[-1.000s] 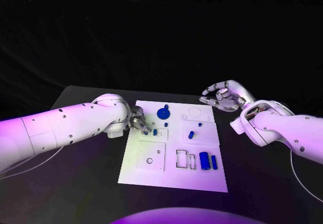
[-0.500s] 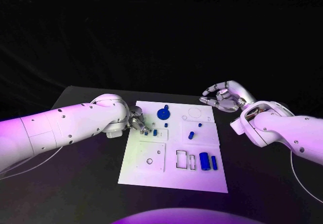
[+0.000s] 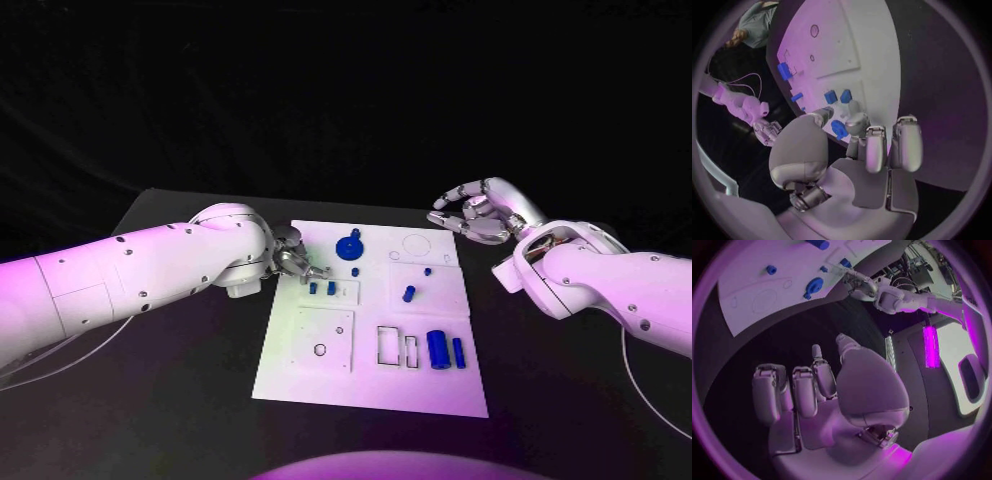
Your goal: Assemble the parts on the task board
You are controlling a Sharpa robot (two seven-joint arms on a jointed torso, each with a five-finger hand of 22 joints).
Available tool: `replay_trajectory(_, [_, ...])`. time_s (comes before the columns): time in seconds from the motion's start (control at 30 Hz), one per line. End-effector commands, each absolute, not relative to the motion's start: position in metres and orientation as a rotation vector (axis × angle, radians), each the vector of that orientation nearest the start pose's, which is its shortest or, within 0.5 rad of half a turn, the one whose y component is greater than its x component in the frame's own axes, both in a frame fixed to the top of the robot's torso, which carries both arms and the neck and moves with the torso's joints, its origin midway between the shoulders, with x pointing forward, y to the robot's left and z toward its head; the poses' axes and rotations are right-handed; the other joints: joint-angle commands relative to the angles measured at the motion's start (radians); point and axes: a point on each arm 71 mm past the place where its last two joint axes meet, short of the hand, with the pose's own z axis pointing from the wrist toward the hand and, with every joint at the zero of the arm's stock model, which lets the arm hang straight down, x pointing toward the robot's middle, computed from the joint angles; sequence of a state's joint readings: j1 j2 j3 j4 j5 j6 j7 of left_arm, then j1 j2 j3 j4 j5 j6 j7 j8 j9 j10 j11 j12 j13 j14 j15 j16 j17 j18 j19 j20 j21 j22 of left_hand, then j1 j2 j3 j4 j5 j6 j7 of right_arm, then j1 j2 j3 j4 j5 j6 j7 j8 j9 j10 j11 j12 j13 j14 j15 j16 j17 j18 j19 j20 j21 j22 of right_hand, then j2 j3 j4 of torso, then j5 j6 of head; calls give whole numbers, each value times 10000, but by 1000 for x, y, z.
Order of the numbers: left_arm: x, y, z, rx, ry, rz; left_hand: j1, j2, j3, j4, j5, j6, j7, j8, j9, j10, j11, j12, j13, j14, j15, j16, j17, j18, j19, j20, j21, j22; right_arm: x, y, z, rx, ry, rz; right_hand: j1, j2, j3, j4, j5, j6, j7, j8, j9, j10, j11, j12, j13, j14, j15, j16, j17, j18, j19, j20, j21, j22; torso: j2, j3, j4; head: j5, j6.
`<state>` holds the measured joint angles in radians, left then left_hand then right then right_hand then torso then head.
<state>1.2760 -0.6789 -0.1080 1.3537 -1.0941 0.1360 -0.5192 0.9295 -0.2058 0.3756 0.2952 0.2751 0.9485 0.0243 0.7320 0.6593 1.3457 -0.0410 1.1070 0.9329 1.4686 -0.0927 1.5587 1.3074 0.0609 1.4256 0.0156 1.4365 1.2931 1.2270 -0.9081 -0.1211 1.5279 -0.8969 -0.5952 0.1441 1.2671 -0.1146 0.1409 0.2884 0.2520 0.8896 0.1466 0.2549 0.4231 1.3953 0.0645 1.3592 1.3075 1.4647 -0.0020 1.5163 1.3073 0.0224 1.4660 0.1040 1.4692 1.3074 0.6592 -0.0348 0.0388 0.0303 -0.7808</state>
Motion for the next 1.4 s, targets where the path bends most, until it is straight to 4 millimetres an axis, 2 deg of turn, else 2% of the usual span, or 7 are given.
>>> replay_trajectory(0.03, [513,188,-213,-2505,22216,-4209,-68,62,-172,-15,-59,-227,72,-69,-48,-258,31,-278,-334,843,-7,-164,1977,72,-183,18,-177,-277,481,-240,-183,3290,14811,9070,-88,-13,-67,-4,74,14,-17,33,17,-63,-13,-65,486,705,-67,-66,1022,82,350,-56,-65,1862,-4,10,-7,-13,114])
replay_trajectory(0.2, [515,189,-202,-3223,21453,-5073,276,187,-395,-28,63,-824,331,-239,-180,-1349,267,-1570,-1882,632,188,-525,1261,299,-817,176,-840,-1388,481,-241,-183,3273,14792,9040,-88,-13,-69,-4,92,13,-17,34,17,-60,-13,-60,490,705,-67,-66,1024,87,341,-56,-80,1851,-12,11,22,-27,126])
replay_trajectory(0.3, [515,182,-196,-3087,20893,-5973,975,264,-339,-48,106,-1838,787,-587,-371,-2811,716,-2717,-2924,-240,576,-1716,-772,763,-2386,438,-2493,-3855,481,-241,-183,3279,14775,9038,-88,-13,-70,-6,118,11,-18,35,17,-71,-14,-74,476,704,-67,-70,1015,87,340,-57,-82,1850,6,-9,24,-59,120])
replay_trajectory(0.37, [514,172,-190,-2488,20077,-7010,2127,182,-27,-130,101,-2828,1214,-950,-611,-4150,1145,-3465,-3375,-1970,982,-3522,-3342,1126,-4208,769,-4485,-6245,481,-241,-183,3278,14763,9050,-74,-13,-67,-14,143,4,-16,34,16,-85,-13,-90,461,698,-68,-81,988,98,315,-57,-123,1823,9,-17,20,-51,126])
replay_trajectory(0.6, [509,146,-184,238,17934,-8603,4558,-169,1248,-1223,63,-3078,1578,-1515,-1294,-4991,1464,-4220,-4122,-2584,1274,-3762,-3915,1195,-4348,1072,-4862,-6453,480,-239,-183,3246,14807,9126,80,-12,-21,-67,216,-11,-16,42,17,-348,-16,-405,159,656,-71,-156,820,142,215,-61,-288,1712,9,-13,9,-71,138])
replay_trajectory(0.9, [505,128,-201,3013,16971,-8344,4920,-785,1574,-1526,-16,-2435,1570,-2332,-2494,-5241,1581,-5520,-5701,-2829,1390,-3609,-4672,1240,-4281,1198,-4753,-6358,479,-237,-185,3221,14895,9223,148,-16,-4,-47,143,-31,-15,50,18,-718,-18,-877,-288,594,-76,-269,595,218,37,-67,-582,1515,20,-13,10,-131,151])
replay_trajectory(1.4, [508,112,-225,4800,17714,-7047,4982,-780,1488,-1978,-67,-1751,1365,-3009,-3304,-5036,1652,-6376,-6887,-2193,1419,-2522,-4134,1156,-3955,1255,-4021,-5655,478,-235,-185,3205,14912,9278,172,-15,4,-43,139,-44,-14,51,17,-843,-18,-1045,-447,576,-78,-306,526,235,-4,-68,-656,1467,24,-9,5,-187,118])
